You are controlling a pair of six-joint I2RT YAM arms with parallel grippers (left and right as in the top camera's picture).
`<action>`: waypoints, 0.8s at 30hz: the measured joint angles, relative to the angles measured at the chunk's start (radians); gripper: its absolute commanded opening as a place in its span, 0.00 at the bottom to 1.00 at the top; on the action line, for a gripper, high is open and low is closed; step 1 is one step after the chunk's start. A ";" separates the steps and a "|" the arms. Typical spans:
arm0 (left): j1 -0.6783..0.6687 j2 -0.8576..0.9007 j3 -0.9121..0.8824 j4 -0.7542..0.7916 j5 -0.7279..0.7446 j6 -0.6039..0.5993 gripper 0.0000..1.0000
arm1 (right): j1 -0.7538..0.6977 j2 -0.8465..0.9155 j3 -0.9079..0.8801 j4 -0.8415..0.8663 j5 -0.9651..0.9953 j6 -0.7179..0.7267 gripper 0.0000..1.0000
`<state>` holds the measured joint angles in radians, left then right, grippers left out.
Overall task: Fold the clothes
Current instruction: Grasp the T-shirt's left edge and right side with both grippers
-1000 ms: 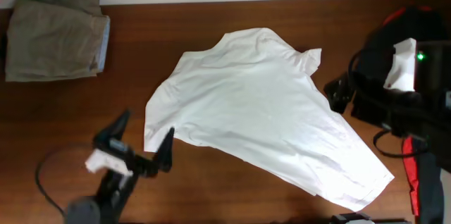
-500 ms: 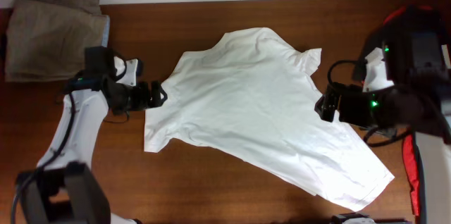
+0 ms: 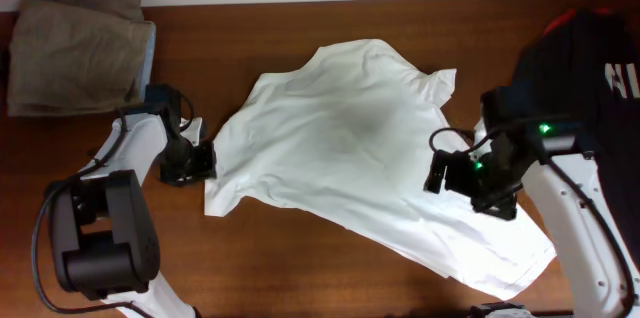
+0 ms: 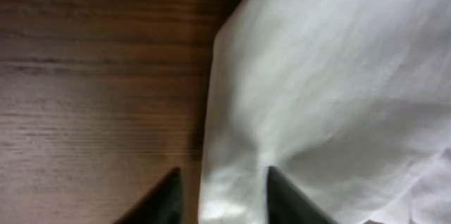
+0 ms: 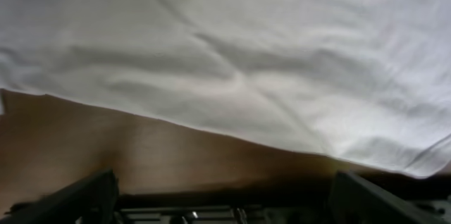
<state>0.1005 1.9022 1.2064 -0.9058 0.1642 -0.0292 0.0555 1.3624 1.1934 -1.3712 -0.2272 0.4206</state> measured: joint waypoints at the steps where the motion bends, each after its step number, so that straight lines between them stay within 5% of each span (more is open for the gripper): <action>1: 0.000 0.000 0.000 0.007 -0.002 0.001 0.00 | 0.000 -0.001 -0.037 0.014 0.006 0.027 0.99; 6: 0.000 0.039 0.004 0.023 -0.003 0.002 0.00 | 0.000 0.000 -0.224 0.079 0.033 0.111 0.99; 19: 0.001 0.062 0.099 -0.065 -0.001 0.002 0.02 | 0.000 0.000 -0.235 0.134 0.036 0.107 0.99; 20: 0.001 0.062 0.106 -0.069 0.000 0.002 0.74 | 0.000 0.000 -0.235 0.139 0.036 0.106 0.99; 24: 0.001 0.062 0.108 -0.072 -0.005 0.001 0.72 | 0.000 0.000 -0.235 0.154 0.036 0.106 0.99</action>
<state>0.1013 1.9640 1.3148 -0.9775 0.1593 -0.0280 0.0555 1.3624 0.9581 -1.2175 -0.1913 0.5262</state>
